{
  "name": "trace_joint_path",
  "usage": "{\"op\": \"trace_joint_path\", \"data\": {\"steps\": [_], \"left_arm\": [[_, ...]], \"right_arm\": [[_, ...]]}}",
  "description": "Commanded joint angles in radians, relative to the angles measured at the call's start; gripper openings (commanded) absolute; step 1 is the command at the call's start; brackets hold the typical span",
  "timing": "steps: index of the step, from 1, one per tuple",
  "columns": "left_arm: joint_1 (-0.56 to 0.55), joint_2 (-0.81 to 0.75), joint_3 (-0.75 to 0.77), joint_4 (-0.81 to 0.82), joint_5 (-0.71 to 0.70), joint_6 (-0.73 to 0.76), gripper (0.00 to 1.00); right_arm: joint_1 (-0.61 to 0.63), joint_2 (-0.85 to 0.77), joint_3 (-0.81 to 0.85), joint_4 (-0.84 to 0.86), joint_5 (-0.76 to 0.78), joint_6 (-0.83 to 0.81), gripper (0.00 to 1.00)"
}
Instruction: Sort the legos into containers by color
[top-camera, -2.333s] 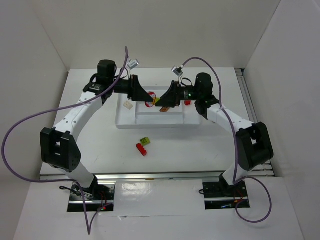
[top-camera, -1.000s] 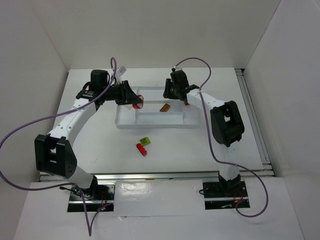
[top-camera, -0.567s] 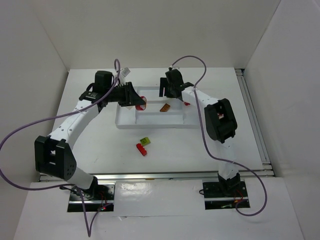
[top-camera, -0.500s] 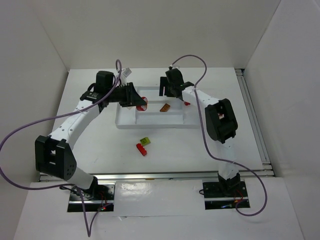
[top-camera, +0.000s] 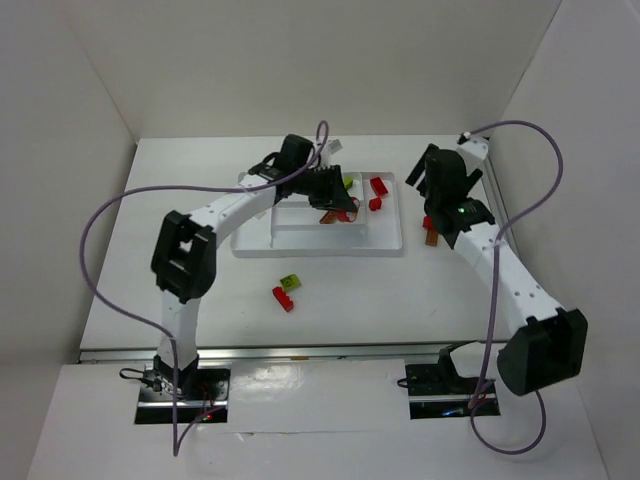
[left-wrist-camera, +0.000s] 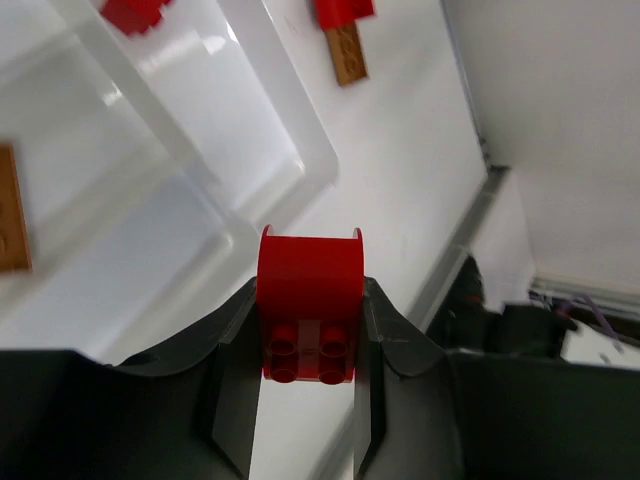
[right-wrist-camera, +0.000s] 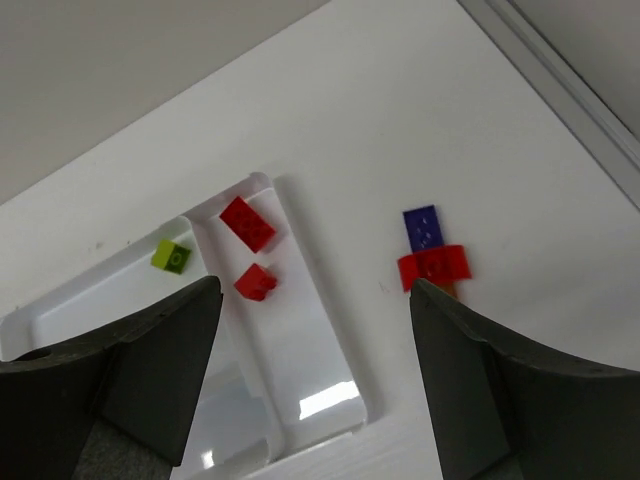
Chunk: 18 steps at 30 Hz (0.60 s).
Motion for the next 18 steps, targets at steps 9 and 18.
{"op": "trace_joint_path", "data": {"steps": [9,18], "left_arm": [[-0.101,0.424,0.543,-0.085,-0.128,-0.041,0.00],[-0.101,0.493,0.634,-0.084,-0.142,-0.054,0.96]], "right_arm": [[0.006,-0.393,-0.199,-0.294,0.068,0.161,0.85],[0.006,-0.456,-0.185,-0.374,0.114,0.140,0.86]]}}
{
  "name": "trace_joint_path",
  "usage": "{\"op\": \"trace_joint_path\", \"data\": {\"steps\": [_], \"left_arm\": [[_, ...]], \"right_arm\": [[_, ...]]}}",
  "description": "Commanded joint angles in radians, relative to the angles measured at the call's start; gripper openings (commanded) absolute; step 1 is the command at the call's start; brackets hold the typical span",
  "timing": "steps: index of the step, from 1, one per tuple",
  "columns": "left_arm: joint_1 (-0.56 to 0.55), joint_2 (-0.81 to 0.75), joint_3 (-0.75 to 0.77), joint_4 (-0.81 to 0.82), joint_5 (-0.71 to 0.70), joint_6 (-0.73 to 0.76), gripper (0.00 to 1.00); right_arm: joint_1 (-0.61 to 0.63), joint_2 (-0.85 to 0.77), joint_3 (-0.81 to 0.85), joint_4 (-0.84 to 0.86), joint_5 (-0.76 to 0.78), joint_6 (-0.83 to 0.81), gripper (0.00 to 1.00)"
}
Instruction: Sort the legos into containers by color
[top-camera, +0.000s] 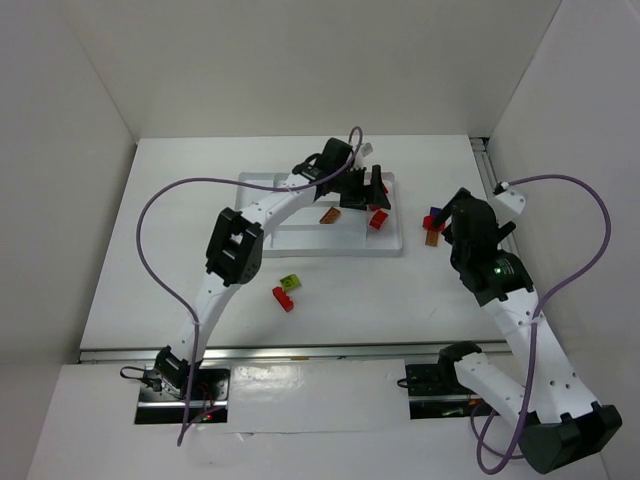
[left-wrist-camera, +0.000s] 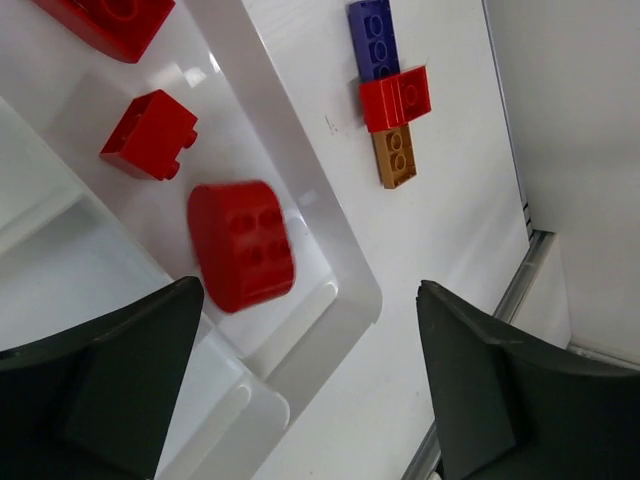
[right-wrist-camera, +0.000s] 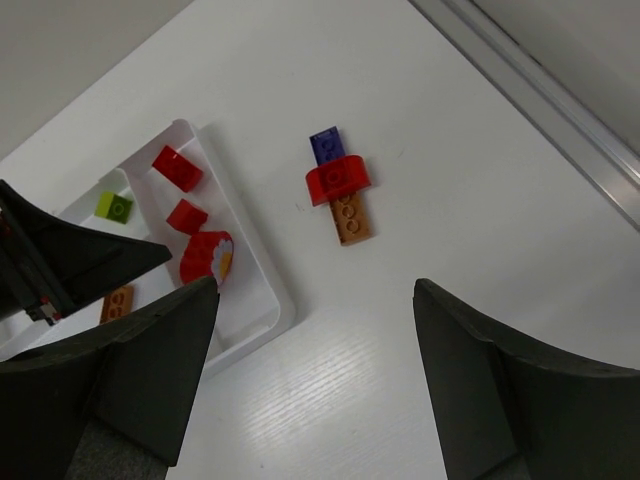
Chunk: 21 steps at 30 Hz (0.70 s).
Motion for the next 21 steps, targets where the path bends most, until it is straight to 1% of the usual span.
{"op": "trace_joint_path", "data": {"steps": [1,3,5,7,8,10,11,12,13,14,15,16,18,19,20,21], "left_arm": [[0.005,-0.024,0.041,0.012,-0.015,-0.005,1.00],[0.005,-0.043,0.041,0.012,-0.015,0.006,1.00],[-0.004,-0.098,0.011,0.012,-0.001,0.015,1.00],[-0.004,-0.165,-0.027,-0.021,-0.001,0.046,1.00],[-0.019,-0.258,-0.090,-0.053,-0.068,0.095,1.00],[-0.036,-0.371,-0.176,-0.121,-0.174,0.150,1.00],[-0.036,-0.435,-0.322,-0.141,-0.263,0.168,1.00],[-0.036,-0.580,-0.412,-0.141,-0.305,0.169,1.00],[-0.036,-0.653,-0.502,-0.141,-0.343,0.169,1.00],[-0.036,-0.723,-0.670,-0.141,-0.412,0.155,1.00],[-0.036,-0.789,-0.748,-0.141,-0.440,0.141,1.00],[-0.045,-0.904,-0.879,-0.150,-0.464,0.114,1.00],[-0.046,-0.998,-0.989,-0.176,-0.507,0.075,1.00],[-0.046,-1.078,-1.035,-0.205,-0.518,0.054,1.00],[-0.055,-1.109,-1.114,-0.218,-0.518,0.031,1.00],[-0.055,-1.136,-1.150,-0.218,-0.518,-0.007,1.00]], "right_arm": [[0.006,0.008,0.026,-0.048,0.039,-0.003,0.86],[0.006,0.008,0.026,-0.048,0.039,-0.003,0.86],[0.006,-0.001,0.026,-0.034,0.030,-0.023,0.86],[0.006,-0.001,0.015,0.014,-0.025,-0.046,0.86],[0.006,-0.001,0.015,0.031,-0.048,-0.072,0.86],[0.006,0.045,0.006,0.067,-0.126,-0.081,0.91],[0.006,0.068,0.015,0.068,-0.156,-0.090,0.92],[-0.003,0.112,0.024,0.068,-0.191,-0.090,0.92],[-0.003,0.129,0.038,0.068,-0.191,-0.090,0.93],[-0.003,0.143,0.038,0.084,-0.231,-0.090,0.93],[-0.003,0.143,0.027,0.100,-0.252,-0.103,0.93],[-0.003,0.143,0.016,0.138,-0.295,-0.103,0.93],[-0.003,0.134,-0.022,0.190,-0.364,-0.139,0.93],[-0.003,0.134,-0.033,0.210,-0.392,-0.149,0.93],[0.006,0.123,-0.043,0.241,-0.430,-0.149,0.92],[0.006,0.132,-0.044,0.241,-0.443,-0.149,0.92]]}}
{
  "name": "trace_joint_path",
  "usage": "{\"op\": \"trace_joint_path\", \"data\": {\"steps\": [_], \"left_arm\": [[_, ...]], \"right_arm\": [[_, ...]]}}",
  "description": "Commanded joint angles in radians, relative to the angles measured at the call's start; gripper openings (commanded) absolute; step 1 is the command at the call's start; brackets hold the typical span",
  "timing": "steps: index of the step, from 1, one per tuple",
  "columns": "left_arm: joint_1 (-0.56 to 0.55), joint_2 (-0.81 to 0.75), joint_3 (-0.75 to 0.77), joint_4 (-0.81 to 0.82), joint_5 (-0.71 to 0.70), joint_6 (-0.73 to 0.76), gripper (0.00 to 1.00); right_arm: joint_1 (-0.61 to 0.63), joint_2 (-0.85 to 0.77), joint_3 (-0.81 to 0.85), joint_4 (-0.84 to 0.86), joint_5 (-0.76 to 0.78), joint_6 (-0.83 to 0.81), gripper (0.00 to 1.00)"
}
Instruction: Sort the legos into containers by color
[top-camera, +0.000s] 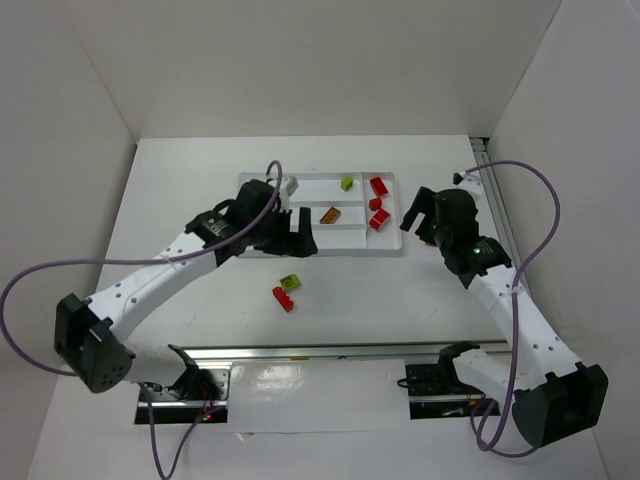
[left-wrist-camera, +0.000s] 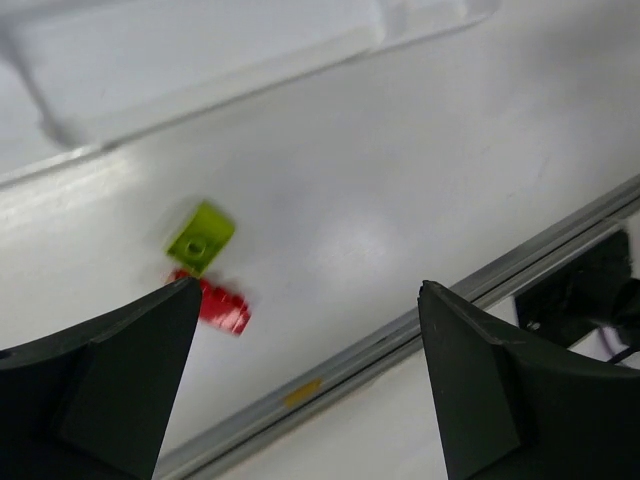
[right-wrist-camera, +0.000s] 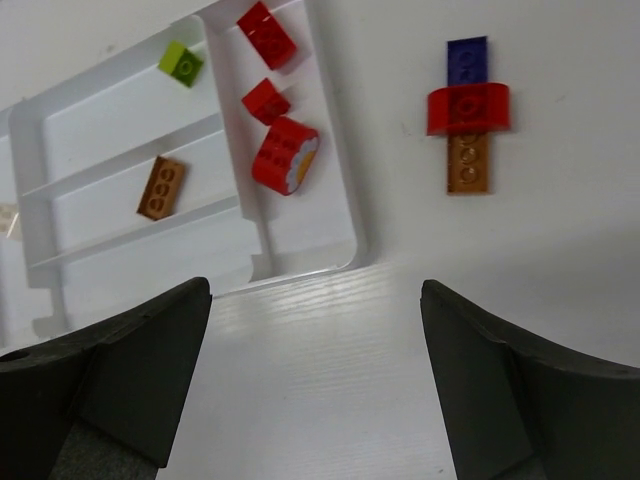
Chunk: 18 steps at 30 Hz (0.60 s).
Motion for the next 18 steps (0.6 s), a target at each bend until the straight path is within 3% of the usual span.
{"op": "trace_joint_path", "data": {"steps": [1,7,9,12,18], "left_arm": [[-0.017,-0.045,-0.152,-0.080,-0.088,-0.095,1.00],[-0.038,-0.058,-0.330,-0.016,-0.049,-0.273,0.96],[-0.050,-0.082,-0.388,0.015,-0.066,-0.330,0.88],[-0.063,-0.091,-0.437,0.025,-0.121,-0.434,0.83],[-0.063,0.005,-0.461,0.175,-0.106,-0.444,0.67]], "right_arm": [[0.006,-0.011,-0.009,0.122,-0.116,-0.036,0.92],[0.006,0.035,-0.009,0.111,-0.156,-0.036,0.92],[0.006,0.023,-0.009,0.111,-0.156,-0.036,0.92],[0.006,0.011,-0.009,0.101,-0.156,-0.036,0.92],[0.006,0.011,0.003,0.081,-0.156,-0.045,0.92]]}}
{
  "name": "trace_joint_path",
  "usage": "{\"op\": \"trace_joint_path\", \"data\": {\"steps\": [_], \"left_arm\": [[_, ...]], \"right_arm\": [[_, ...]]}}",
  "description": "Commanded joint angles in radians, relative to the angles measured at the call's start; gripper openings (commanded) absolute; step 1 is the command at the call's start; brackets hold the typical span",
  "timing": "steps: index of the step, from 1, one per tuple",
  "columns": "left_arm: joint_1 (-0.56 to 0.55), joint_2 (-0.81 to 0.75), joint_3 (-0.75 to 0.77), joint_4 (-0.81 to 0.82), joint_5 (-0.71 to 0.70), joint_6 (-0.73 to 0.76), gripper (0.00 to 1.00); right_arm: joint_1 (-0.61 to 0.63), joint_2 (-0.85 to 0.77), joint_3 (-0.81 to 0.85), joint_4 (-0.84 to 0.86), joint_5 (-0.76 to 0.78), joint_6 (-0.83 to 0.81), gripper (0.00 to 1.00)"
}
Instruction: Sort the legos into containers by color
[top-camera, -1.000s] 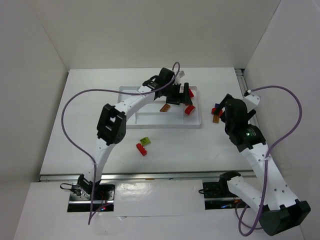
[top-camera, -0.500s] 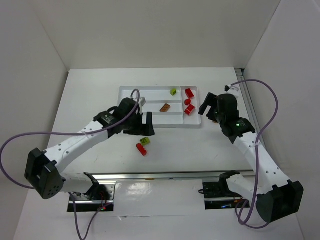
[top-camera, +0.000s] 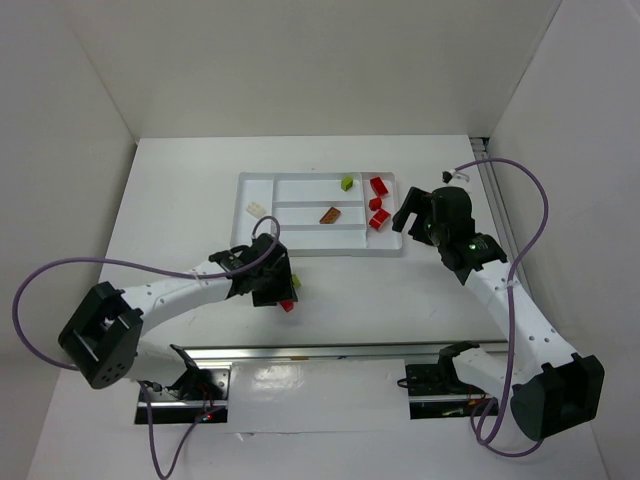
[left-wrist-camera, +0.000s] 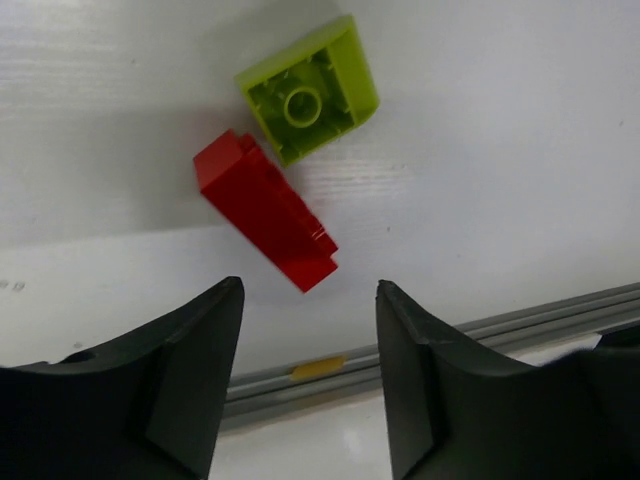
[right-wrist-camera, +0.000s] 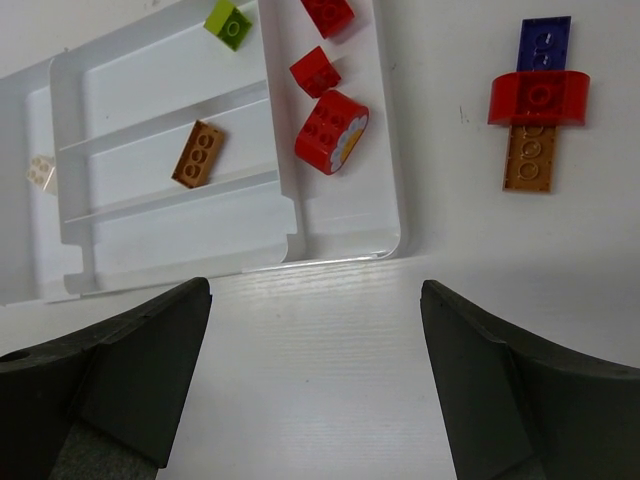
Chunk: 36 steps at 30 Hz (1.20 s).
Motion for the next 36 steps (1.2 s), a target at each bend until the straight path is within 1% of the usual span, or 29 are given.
{"op": "trace_joint_path", "data": {"steps": [1,2,4,6,9,13,14,15,18,19,31,33,36], "left_arm": [[-0.002,0.057,0.012,0.131,-0.008,-0.050,0.64],[-0.002,0.069,0.012,0.141,-0.008,-0.050,0.59],[-0.002,0.090,0.021,0.141,-0.022,-0.050,0.57],[-0.002,0.106,0.021,0.130,-0.043,-0.061,0.48],[-0.002,0.118,-0.005,0.121,-0.062,-0.092,0.41],[-0.002,0.109,-0.025,0.116,-0.083,-0.105,0.41],[-0.002,0.118,-0.025,0.116,-0.083,-0.105,0.42],[-0.002,0.118,-0.015,0.105,-0.083,-0.105,0.45],[-0.002,0.118,-0.014,0.105,-0.092,-0.105,0.63],[-0.002,0.118,-0.014,0.105,-0.092,-0.105,0.64],[-0.002,0.176,-0.005,0.115,-0.102,-0.078,0.66],[-0.002,0.176,-0.005,0.115,-0.102,-0.078,0.58],[-0.002,0.132,-0.005,0.115,-0.123,-0.087,0.49]], "right_arm": [[0.006,-0.025,0.010,0.030,-0.005,-0.021,0.92],[0.006,-0.025,0.020,0.030,0.007,-0.021,0.92],[0.006,-0.025,0.020,0.021,0.007,-0.021,0.92],[0.006,-0.034,0.020,0.020,0.016,-0.021,0.92],[0.006,-0.034,0.020,0.020,0.016,-0.021,0.92],[0.006,-0.025,0.020,0.031,0.016,-0.021,0.92],[0.006,-0.016,0.020,0.040,0.005,-0.021,0.92],[0.006,-0.016,0.020,0.040,0.005,-0.021,0.92],[0.006,-0.005,0.020,0.040,-0.004,-0.031,0.92],[0.006,-0.005,0.020,0.040,-0.004,-0.031,0.92],[0.006,0.004,0.020,0.050,-0.004,-0.031,0.92],[0.006,0.004,0.020,0.050,-0.004,-0.040,0.92],[0.006,0.004,0.020,0.050,-0.004,-0.040,0.92]]}}
